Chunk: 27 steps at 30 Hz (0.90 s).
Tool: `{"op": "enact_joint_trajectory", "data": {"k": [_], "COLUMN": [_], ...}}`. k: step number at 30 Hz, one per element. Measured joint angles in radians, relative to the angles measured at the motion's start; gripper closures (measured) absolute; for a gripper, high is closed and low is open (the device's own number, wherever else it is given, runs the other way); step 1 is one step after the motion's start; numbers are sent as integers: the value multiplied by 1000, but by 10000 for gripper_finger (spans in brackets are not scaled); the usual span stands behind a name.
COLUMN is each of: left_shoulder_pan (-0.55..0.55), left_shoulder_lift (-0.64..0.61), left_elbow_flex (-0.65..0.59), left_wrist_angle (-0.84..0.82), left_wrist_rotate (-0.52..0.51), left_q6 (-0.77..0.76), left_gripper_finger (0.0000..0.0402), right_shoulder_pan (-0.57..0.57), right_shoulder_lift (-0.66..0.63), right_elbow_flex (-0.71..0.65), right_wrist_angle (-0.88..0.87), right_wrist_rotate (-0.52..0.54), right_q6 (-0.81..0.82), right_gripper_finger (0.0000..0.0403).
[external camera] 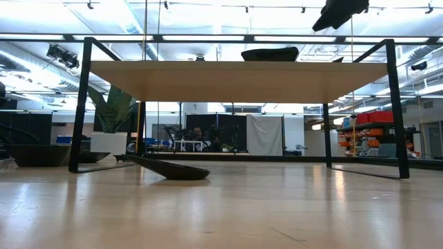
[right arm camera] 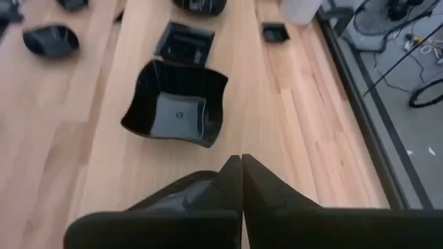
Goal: Pick & Place Mini shaped plates
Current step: Stack the square plate on top of the square plate on the shelf
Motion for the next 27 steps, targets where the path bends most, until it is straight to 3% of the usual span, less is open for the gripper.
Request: {"op": "enact_joint_trajectory", "data": {"k": [9,20,27], "left_shoulder_pan": [0,0,0], "left_shoulder_lift": [0,0,0], "left_elbow_flex": [0,0,0], "left_wrist_angle": [0,0,0], "left_wrist_rotate": [0,0,0], "left_q6": [0,0,0], "left_gripper_finger": [399,399,399], "right_shoulder_pan": [0,0,0], "right_shoulder_lift": [-143,-375,-539], "right_elbow_flex": [-97,-376,-480], "right_wrist_angle": [22,277,285], "right_wrist_rotate": [-32,-129,-130], "right_q6": [58,108,134], "right_gripper_finger": [403,403,403]}}
